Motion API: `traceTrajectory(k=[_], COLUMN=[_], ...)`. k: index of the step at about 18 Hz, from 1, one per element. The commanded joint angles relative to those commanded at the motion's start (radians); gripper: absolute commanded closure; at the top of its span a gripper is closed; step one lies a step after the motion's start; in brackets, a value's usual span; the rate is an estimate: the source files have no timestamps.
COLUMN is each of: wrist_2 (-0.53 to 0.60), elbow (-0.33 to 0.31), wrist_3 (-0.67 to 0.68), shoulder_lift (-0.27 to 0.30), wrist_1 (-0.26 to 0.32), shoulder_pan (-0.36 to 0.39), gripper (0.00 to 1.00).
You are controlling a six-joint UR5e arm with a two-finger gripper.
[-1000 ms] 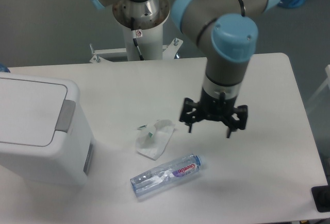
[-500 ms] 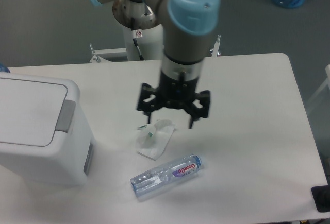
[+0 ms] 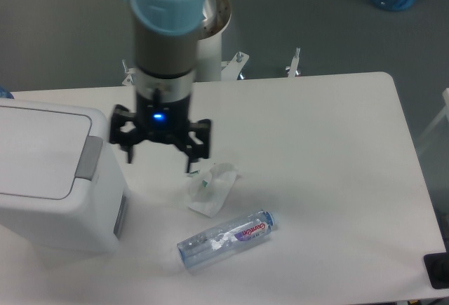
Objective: Open the trash can
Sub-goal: 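Move the gripper across the table toward the white trash can lid, then lower the gripper onto the lid edge of the trash can, then push the trash can lid open with the gripper fingers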
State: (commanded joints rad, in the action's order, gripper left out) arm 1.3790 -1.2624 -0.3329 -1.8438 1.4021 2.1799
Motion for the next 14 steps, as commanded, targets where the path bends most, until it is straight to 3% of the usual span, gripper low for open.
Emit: traceTrajectory(k=[14], wrist_2=[0.008], elbow=[-0.011], wrist_3=[0.003], shoulder_lift=[-0.015], wrist_1=[-0.005], shoulder_pan=[-0.025], gripper=[0.00])
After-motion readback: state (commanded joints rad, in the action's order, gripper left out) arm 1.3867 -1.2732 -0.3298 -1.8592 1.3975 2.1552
